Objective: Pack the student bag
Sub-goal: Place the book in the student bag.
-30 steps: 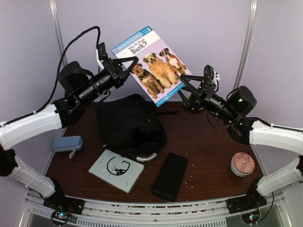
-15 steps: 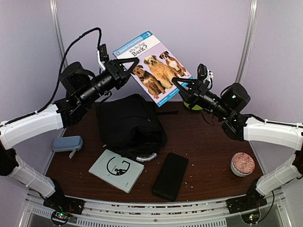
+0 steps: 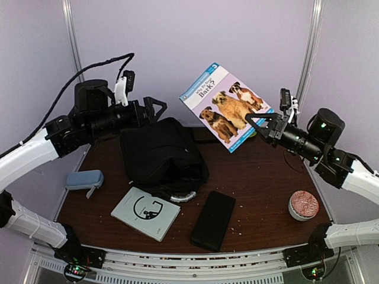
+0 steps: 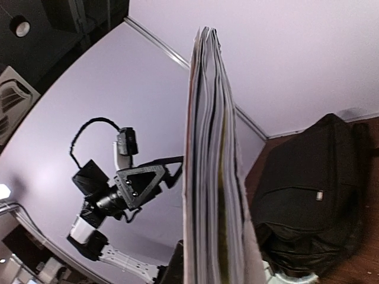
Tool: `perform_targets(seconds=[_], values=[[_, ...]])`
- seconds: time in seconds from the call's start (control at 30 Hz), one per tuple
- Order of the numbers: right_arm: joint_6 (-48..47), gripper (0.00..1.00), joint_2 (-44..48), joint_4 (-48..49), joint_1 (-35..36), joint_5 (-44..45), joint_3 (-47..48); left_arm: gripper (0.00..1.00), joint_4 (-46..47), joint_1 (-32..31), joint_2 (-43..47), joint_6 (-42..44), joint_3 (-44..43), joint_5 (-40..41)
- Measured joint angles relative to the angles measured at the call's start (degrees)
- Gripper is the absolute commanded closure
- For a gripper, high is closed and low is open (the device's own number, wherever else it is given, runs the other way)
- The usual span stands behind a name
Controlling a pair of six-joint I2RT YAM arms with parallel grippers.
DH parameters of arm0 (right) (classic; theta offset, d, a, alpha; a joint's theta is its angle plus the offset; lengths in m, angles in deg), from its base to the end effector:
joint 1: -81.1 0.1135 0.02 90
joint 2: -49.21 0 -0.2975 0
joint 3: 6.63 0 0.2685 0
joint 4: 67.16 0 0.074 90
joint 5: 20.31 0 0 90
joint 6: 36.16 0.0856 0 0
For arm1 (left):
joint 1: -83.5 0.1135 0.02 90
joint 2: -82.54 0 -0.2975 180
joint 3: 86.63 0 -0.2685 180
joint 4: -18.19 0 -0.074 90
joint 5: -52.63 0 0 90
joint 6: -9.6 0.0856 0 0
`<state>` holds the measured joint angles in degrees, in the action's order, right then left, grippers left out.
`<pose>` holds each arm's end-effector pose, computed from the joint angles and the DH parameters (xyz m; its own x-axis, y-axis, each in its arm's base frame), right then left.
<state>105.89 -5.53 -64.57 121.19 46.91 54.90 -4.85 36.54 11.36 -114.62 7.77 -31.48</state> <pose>0.1820 0.1965 0.4131 -0.6220 0.4268 -0.6565 -0.6432 0.1997 0.7392 0.2394 -0.2435 0.4381 -0.4545 -0.3329 -0.8262 0.4864 0.6843 -0.5433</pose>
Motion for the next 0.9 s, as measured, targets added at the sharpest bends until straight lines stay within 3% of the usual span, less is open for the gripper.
perform_targets(seconds=[0.17, 0.37, 0.6, 0.9], values=[[-8.66, 1.0, 7.45, -14.71, -0.24, 6.95, -3.5, 0.02, -17.86, -4.79, -4.0, 11.74, -5.62, 10.62], [-11.41, 1.0, 10.84, -24.35, -0.28, 10.88, -10.03, 0.02, -29.55, -10.21, -16.28, 18.75, -8.37, 15.02], [-10.51, 1.0, 12.66, -26.14, -0.28, 11.08, -13.57, 0.02, -37.79, -11.58, -27.47, 26.25, -15.21, 20.22], [-7.43, 1.0, 12.52, -24.74, -0.28, 9.44, -16.28, 0.02, -41.0, -11.87, -39.12, 34.01, -21.14, 32.41]])
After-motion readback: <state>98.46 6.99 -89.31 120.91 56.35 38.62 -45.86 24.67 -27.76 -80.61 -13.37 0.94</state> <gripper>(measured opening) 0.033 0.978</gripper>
